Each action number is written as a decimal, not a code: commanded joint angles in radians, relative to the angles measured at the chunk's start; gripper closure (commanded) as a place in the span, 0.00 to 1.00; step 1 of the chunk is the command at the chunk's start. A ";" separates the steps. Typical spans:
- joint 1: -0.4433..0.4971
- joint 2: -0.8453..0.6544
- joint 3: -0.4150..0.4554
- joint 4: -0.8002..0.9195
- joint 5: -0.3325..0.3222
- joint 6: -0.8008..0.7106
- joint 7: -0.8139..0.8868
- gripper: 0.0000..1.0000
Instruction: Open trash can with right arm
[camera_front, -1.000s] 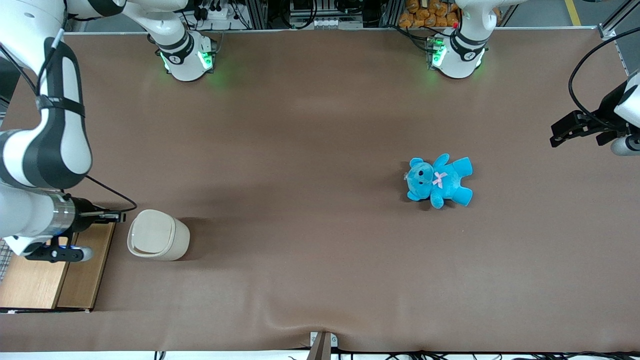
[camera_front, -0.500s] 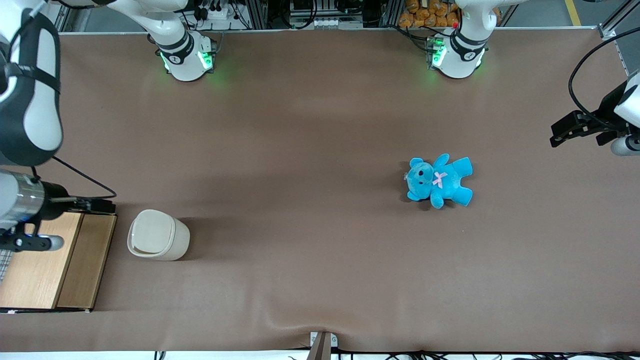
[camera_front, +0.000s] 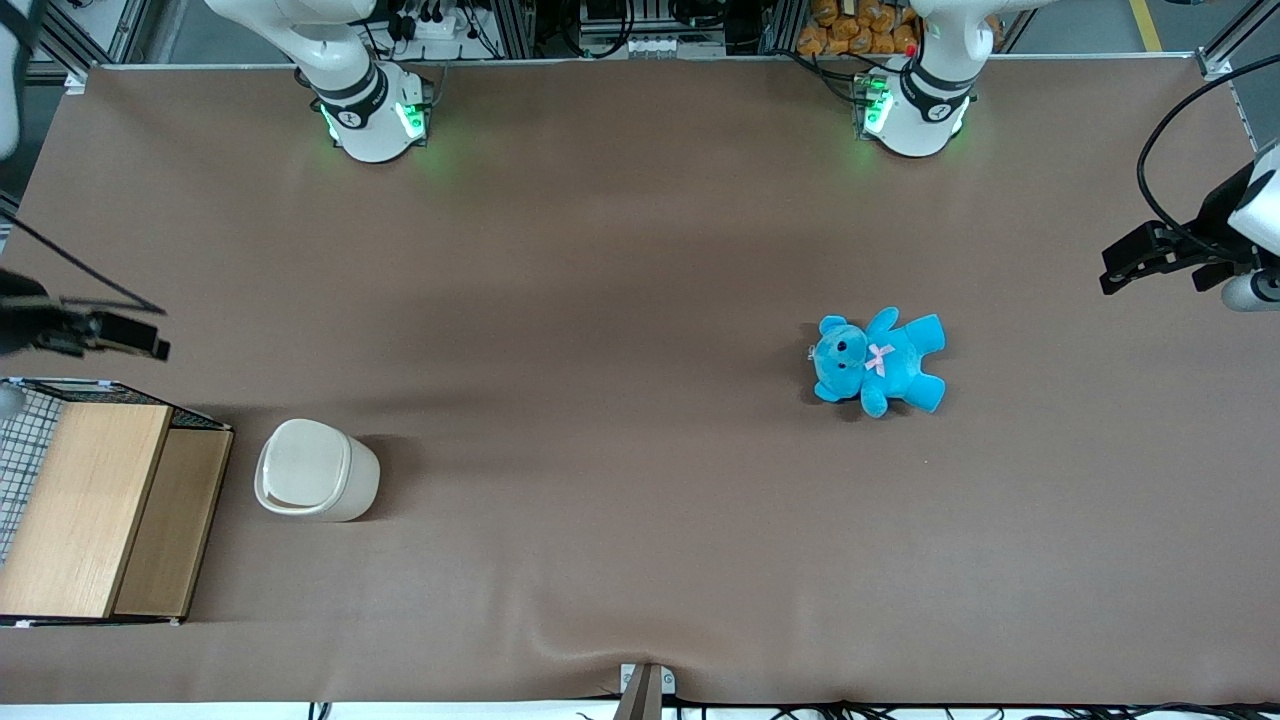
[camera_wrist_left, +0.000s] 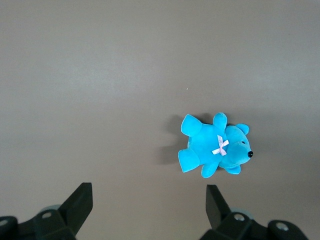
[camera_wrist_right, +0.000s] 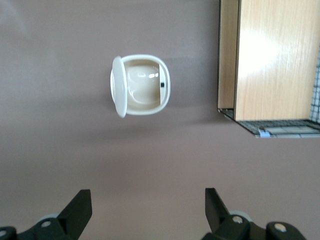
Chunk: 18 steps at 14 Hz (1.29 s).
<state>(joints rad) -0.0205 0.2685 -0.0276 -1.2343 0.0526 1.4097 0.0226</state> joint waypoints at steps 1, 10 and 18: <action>-0.025 -0.153 0.000 -0.177 0.012 0.023 -0.039 0.00; -0.021 -0.232 -0.006 -0.202 -0.002 0.015 -0.050 0.00; -0.022 -0.229 -0.008 -0.206 -0.016 0.014 -0.053 0.00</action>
<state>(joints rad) -0.0337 0.0326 -0.0398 -1.4553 0.0472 1.4316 -0.0162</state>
